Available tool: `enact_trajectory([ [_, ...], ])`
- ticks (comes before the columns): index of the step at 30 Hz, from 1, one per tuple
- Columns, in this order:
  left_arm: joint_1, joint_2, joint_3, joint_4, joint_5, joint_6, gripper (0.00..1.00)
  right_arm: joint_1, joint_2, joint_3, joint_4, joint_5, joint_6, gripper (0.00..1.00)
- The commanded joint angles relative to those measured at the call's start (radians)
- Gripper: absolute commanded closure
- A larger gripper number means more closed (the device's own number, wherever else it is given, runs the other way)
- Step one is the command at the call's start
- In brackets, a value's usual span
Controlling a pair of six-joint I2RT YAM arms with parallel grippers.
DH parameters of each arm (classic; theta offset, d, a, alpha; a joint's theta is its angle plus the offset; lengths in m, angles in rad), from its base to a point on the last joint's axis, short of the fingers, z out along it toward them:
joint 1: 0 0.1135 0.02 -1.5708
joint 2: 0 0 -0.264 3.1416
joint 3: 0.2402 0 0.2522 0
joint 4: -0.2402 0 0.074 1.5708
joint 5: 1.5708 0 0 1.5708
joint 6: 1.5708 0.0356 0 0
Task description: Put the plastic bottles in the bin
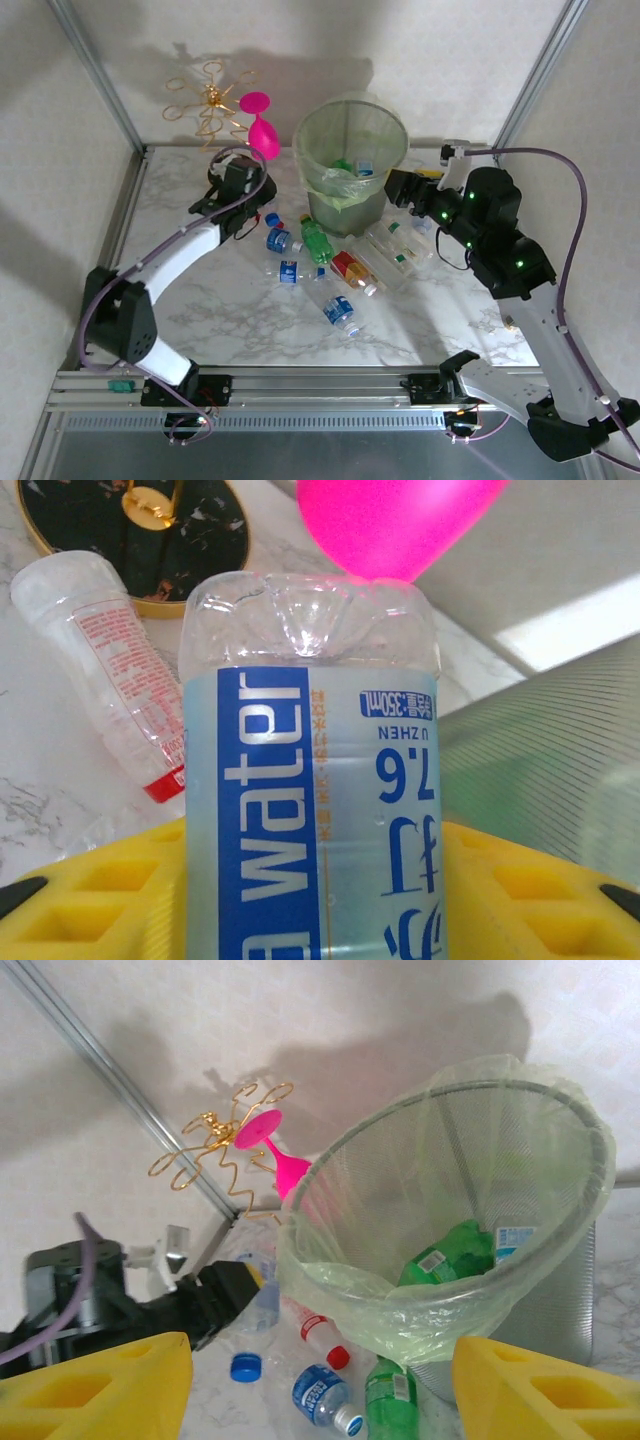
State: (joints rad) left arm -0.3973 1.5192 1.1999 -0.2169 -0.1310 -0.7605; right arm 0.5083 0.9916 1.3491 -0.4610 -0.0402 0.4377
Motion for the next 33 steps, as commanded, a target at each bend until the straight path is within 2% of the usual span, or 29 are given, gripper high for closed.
enact_trajectory([
  [1,0.005,-0.118,-0.047,-0.010,0.091,0.010,0.53,0.004,0.001,-0.025,0.051,-0.055,0.021,0.30],
  [6,0.006,-0.306,-0.134,0.008,0.184,0.052,0.55,0.003,0.021,-0.061,0.104,-0.135,0.056,0.30],
  [10,0.003,-0.445,-0.210,0.116,0.361,0.078,0.56,0.005,0.045,-0.083,0.151,-0.206,0.084,0.30],
  [15,-0.015,-0.547,-0.254,0.296,0.538,0.089,0.55,0.005,0.079,-0.114,0.259,-0.332,0.144,0.29],
  [19,-0.059,-0.547,-0.269,0.444,0.661,0.069,0.55,0.004,0.110,-0.123,0.372,-0.494,0.211,0.18],
  [23,-0.105,-0.513,-0.275,0.587,0.769,0.034,0.55,0.005,0.110,-0.148,0.500,-0.597,0.276,0.07],
  [29,-0.170,-0.473,-0.265,0.766,0.838,-0.050,0.54,0.002,0.125,-0.181,0.661,-0.691,0.376,0.03],
  [33,-0.195,-0.434,-0.254,0.872,0.873,-0.136,0.54,0.001,0.137,-0.228,0.849,-0.749,0.478,0.02],
])
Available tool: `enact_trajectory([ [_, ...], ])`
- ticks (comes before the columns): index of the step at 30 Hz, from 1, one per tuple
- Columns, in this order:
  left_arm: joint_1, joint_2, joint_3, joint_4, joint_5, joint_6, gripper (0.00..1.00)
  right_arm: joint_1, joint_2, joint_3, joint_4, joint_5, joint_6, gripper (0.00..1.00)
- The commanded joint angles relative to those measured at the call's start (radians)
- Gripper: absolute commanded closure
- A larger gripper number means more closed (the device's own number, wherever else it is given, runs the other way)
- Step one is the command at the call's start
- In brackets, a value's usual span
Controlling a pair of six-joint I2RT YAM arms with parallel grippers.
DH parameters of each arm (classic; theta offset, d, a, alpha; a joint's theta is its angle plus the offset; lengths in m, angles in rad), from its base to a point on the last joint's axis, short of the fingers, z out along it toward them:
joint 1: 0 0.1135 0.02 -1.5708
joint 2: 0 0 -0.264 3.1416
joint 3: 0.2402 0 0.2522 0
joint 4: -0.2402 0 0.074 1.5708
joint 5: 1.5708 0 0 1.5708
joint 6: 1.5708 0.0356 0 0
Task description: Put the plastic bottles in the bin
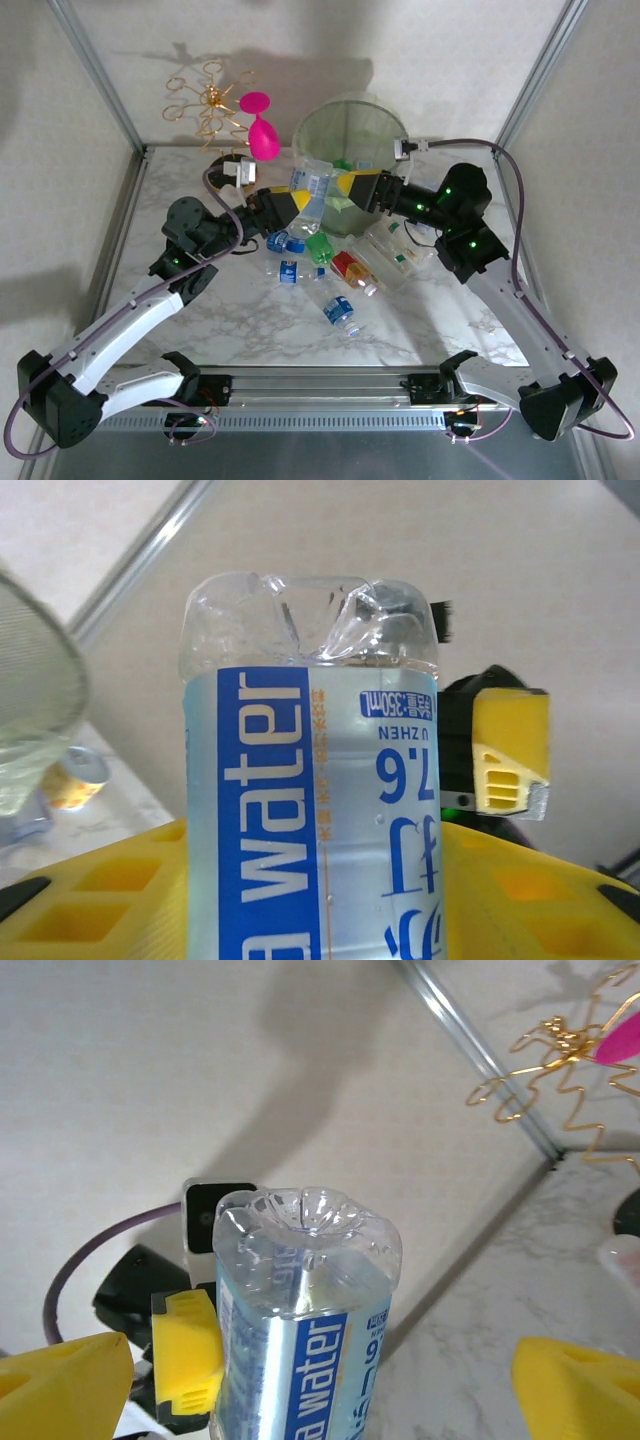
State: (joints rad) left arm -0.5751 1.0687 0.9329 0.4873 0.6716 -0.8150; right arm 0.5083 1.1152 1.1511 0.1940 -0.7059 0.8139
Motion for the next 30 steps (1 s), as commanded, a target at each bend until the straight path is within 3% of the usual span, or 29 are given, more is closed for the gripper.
enact_trajectory([
  [1,-0.025,0.025,0.014,0.196,0.077,-0.103,0.54,0.002,0.017,-0.035,0.222,-0.090,0.119,0.01],
  [8,-0.061,0.051,0.024,0.265,0.072,-0.164,0.53,0.005,0.023,-0.077,0.431,-0.137,0.207,0.03],
  [17,-0.091,0.109,0.055,0.294,0.074,-0.187,0.53,0.019,0.043,-0.086,0.459,-0.139,0.195,0.12],
  [26,-0.100,0.135,0.082,0.262,0.066,-0.172,0.53,0.024,0.046,-0.083,0.437,-0.131,0.171,0.35],
  [30,-0.105,0.145,0.094,0.232,0.068,-0.153,0.44,0.023,0.042,-0.081,0.430,-0.115,0.168,0.42],
])
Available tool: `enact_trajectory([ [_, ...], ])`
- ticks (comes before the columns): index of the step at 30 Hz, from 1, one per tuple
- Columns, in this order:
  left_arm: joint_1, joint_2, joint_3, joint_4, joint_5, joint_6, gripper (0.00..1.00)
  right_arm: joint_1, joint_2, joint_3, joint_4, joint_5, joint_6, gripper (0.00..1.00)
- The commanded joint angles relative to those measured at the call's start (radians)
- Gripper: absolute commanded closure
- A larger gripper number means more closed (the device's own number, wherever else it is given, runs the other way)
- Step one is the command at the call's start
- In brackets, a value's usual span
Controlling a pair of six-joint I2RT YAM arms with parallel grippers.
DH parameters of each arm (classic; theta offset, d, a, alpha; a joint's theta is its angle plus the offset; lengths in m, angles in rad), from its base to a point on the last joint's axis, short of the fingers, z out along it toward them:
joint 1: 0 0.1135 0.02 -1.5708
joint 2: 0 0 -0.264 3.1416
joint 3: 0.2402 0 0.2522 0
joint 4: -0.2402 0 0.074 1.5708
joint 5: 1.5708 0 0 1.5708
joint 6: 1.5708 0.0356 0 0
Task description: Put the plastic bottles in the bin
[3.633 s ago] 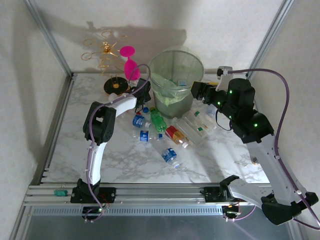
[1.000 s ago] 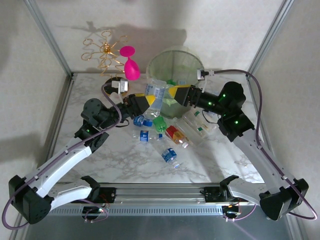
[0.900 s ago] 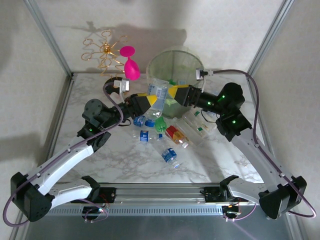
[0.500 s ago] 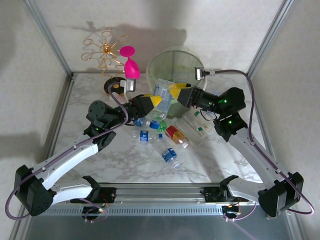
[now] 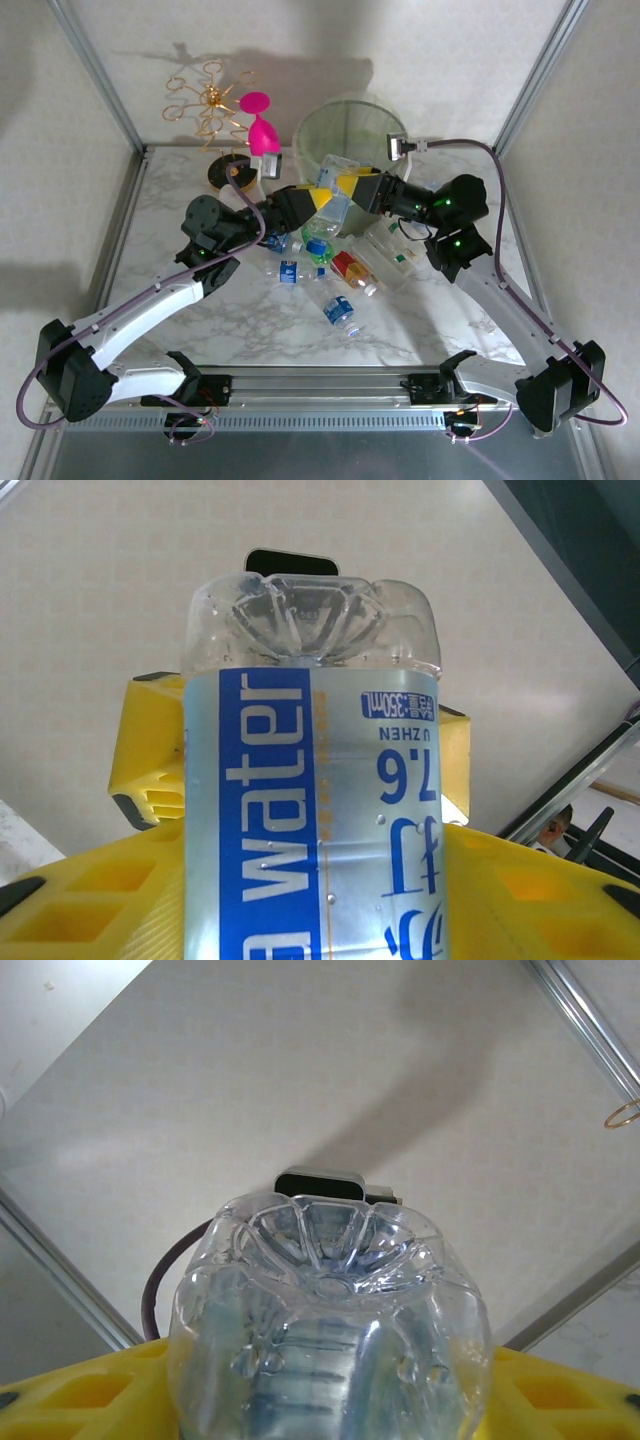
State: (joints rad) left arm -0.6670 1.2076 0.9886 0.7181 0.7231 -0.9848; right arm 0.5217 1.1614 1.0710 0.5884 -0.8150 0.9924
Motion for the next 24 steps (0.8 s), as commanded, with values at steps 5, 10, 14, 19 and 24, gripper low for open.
enact_trajectory([
  [5,-0.016,0.001,0.045,-0.066,0.001,0.063,0.32,0.005,-0.005,0.010,0.018,0.023,-0.014,0.50],
  [10,-0.017,-0.045,0.096,-0.273,-0.117,0.201,0.25,-0.033,-0.006,0.041,-0.043,0.047,-0.042,0.51],
  [14,-0.017,-0.129,0.150,-0.525,-0.393,0.390,0.21,-0.109,0.008,0.138,-0.209,0.107,-0.141,0.53],
  [19,-0.017,-0.189,0.177,-0.736,-0.735,0.528,0.22,-0.185,0.121,0.376,-0.525,0.285,-0.362,0.55],
  [24,-0.019,-0.162,0.157,-0.835,-0.788,0.571,0.25,-0.206,0.296,0.570,-0.682,0.440,-0.544,0.55],
])
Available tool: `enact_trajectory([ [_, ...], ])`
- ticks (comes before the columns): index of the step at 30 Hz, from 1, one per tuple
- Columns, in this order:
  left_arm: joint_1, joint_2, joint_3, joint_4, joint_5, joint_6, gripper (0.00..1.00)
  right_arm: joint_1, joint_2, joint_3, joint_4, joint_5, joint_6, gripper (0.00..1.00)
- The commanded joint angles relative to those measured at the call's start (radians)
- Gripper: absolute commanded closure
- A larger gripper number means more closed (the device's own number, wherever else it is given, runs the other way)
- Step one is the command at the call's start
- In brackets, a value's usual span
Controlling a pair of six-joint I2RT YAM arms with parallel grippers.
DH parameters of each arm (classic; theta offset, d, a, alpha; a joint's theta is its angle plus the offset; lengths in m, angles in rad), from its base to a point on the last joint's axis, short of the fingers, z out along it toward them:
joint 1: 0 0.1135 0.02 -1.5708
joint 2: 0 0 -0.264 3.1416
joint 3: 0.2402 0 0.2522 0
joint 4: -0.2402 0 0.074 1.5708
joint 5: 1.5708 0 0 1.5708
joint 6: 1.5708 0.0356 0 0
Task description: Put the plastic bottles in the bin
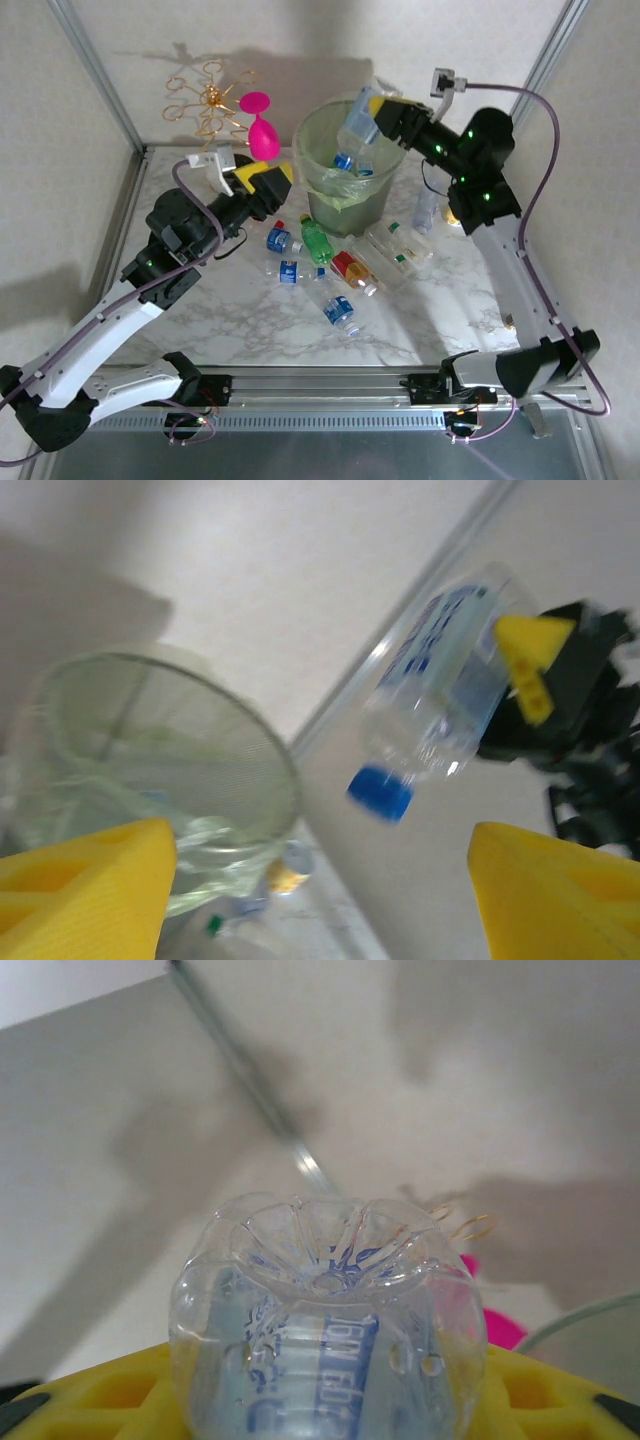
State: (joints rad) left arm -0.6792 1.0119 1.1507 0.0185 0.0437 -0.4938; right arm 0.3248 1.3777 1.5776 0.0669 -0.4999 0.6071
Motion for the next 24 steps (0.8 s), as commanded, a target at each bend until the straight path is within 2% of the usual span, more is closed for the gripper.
enact_trajectory([
  [1,-0.008,0.038,-0.013,-0.145,-0.106,0.088,0.25,-0.011,0.118,0.095,-0.180,0.149,-0.184,0.56],
  [8,-0.014,0.028,-0.058,-0.160,-0.170,0.147,0.26,-0.015,0.330,0.269,-0.269,0.268,-0.314,0.57],
  [13,-0.017,0.021,-0.090,-0.135,-0.182,0.158,0.26,-0.005,0.428,0.309,-0.309,0.286,-0.349,0.57],
  [17,-0.017,0.024,-0.102,-0.126,-0.182,0.162,0.26,0.033,0.511,0.358,-0.398,0.354,-0.423,0.58],
  [24,-0.017,0.038,-0.109,-0.124,-0.168,0.160,0.26,0.076,0.619,0.394,-0.500,0.306,-0.450,0.57],
])
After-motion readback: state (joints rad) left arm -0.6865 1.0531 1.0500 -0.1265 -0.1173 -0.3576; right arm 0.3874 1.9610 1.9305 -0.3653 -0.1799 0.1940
